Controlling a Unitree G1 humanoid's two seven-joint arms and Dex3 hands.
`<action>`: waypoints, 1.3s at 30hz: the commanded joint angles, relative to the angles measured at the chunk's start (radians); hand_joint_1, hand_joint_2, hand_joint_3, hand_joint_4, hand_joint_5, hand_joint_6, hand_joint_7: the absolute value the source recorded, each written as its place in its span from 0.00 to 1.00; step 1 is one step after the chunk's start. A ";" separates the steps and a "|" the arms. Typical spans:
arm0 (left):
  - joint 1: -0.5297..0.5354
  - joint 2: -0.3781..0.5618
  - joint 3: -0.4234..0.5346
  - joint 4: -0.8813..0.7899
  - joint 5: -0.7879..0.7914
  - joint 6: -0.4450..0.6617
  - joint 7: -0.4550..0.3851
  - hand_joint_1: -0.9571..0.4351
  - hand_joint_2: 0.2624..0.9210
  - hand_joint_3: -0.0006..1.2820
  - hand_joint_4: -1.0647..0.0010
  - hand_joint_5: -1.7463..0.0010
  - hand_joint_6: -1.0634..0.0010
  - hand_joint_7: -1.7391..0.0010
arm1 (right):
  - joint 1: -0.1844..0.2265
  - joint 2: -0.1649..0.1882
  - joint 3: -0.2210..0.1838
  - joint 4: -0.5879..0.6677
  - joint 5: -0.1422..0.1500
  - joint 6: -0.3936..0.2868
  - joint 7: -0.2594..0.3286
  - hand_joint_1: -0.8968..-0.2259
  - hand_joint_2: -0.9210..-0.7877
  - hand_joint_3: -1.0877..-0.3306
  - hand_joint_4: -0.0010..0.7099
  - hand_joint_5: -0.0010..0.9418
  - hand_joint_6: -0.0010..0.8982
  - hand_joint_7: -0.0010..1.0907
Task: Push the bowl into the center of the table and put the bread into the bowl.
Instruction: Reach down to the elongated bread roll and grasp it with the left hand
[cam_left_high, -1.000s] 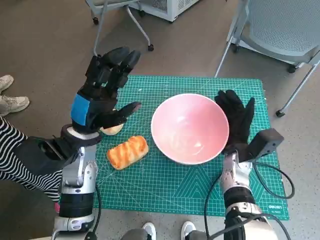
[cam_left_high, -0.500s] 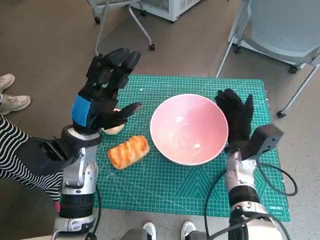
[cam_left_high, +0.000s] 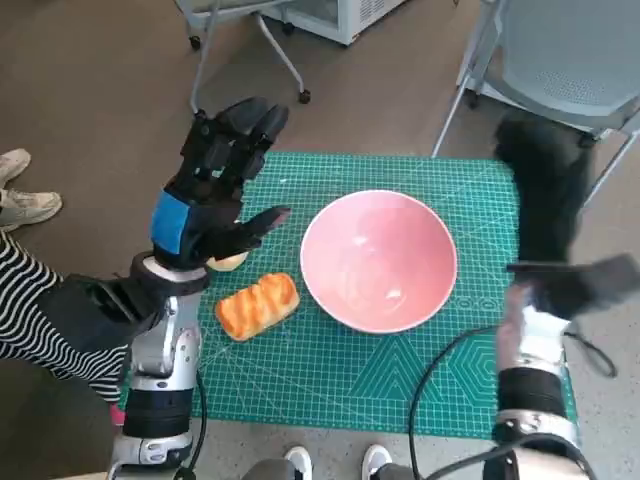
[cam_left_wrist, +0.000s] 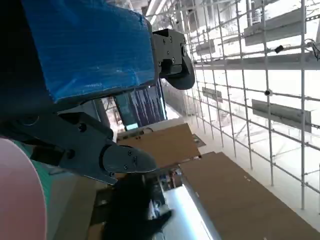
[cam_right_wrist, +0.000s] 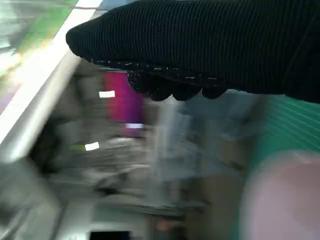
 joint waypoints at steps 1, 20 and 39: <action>-0.066 -0.013 -0.030 -0.011 0.005 0.029 -0.005 0.55 0.99 0.18 0.84 0.91 1.00 0.58 | 0.118 -0.016 0.065 -0.288 0.012 0.136 0.031 0.29 0.00 0.45 0.22 0.00 0.08 0.43; -0.153 0.036 -0.023 0.014 0.055 -0.029 -0.031 0.57 0.60 0.56 1.00 0.71 1.00 0.56 | 0.133 -0.016 0.113 -0.523 -0.051 0.223 -0.001 0.24 0.00 0.52 0.31 0.03 0.12 0.49; -0.048 0.604 0.000 -0.324 0.318 0.361 -0.242 0.54 0.69 0.07 0.86 0.97 0.80 0.79 | 0.127 -0.017 0.114 -0.494 -0.067 0.207 -0.014 0.25 0.00 0.52 0.32 0.02 0.11 0.49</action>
